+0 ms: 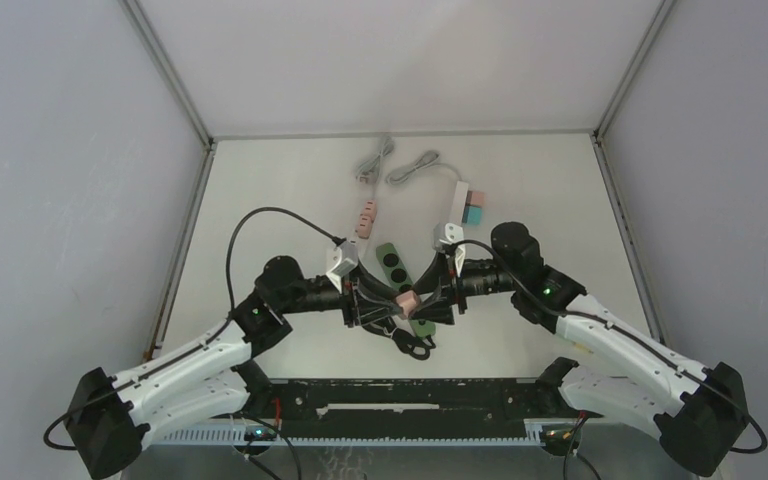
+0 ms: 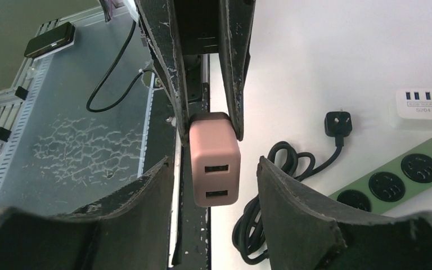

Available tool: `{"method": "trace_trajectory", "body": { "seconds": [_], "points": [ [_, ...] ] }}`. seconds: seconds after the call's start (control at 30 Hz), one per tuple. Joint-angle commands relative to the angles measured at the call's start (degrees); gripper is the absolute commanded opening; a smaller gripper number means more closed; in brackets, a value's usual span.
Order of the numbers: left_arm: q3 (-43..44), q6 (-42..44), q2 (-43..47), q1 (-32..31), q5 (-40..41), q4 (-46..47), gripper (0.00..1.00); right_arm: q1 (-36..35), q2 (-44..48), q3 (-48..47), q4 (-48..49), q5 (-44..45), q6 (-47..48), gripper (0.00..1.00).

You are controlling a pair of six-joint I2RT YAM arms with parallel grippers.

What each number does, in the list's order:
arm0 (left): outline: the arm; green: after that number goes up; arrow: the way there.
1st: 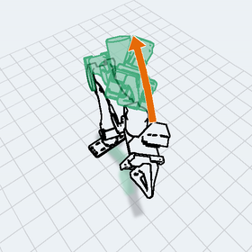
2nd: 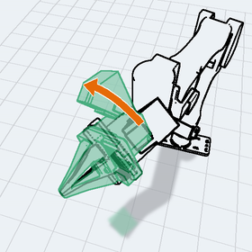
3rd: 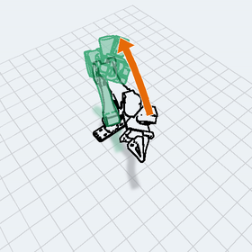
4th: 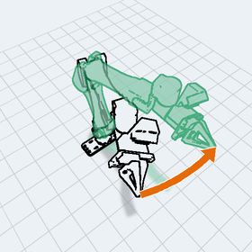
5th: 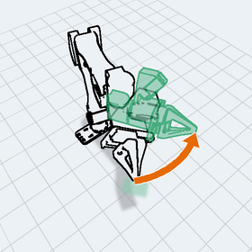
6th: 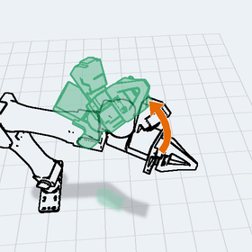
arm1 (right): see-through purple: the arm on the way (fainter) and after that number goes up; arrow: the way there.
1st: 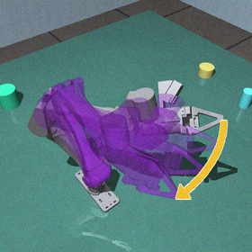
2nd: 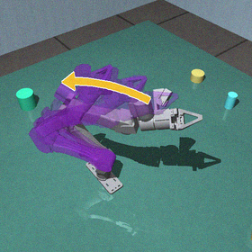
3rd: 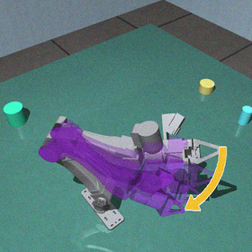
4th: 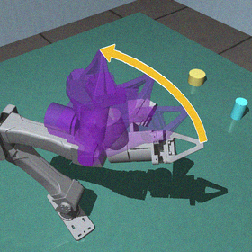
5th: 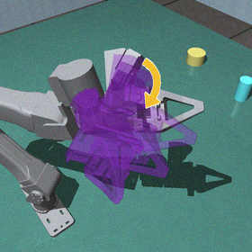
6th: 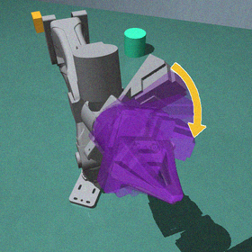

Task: Insert the plug
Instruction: Adjust the plug.

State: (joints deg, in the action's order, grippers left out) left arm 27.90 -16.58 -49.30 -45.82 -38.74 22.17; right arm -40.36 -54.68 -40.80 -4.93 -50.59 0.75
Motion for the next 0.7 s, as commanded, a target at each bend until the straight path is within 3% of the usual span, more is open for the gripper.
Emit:
{"method": "trace_trajectory", "body": {
  "seconds": [0.0,0.27,0.4,0.53,0.67],
  "points": [
    [3.8,-1.3,-0.1,0.2,-2.0,3.9,0.00,-0.6,-0.4,-3.2,2.0,-1.9,1.6,0.61],
    [3.5,-1.3,0.6,0.2,-1.9,4.0,0.00,-1.2,-2.7,-4.2,1.5,-3.7,1.2,0.41],
    [3.3,-1.2,1.3,0.1,-1.1,4.0,0.02,-1.9,-3.1,-5.8,-0.7,-4.5,1.6,0.21],
    [3.5,-1.2,2.5,0.2,1.2,2.2,0.09,-2.4,-2.5,-7.5,-3.0,-3.2,0.6,0.01],
    [3.4,-1.8,5.5,0.2,7.5,-1.4,0.35,-3.6,-1.1,-9.0,-4.9,0.6,-2.2,0.00]
  ]
}}
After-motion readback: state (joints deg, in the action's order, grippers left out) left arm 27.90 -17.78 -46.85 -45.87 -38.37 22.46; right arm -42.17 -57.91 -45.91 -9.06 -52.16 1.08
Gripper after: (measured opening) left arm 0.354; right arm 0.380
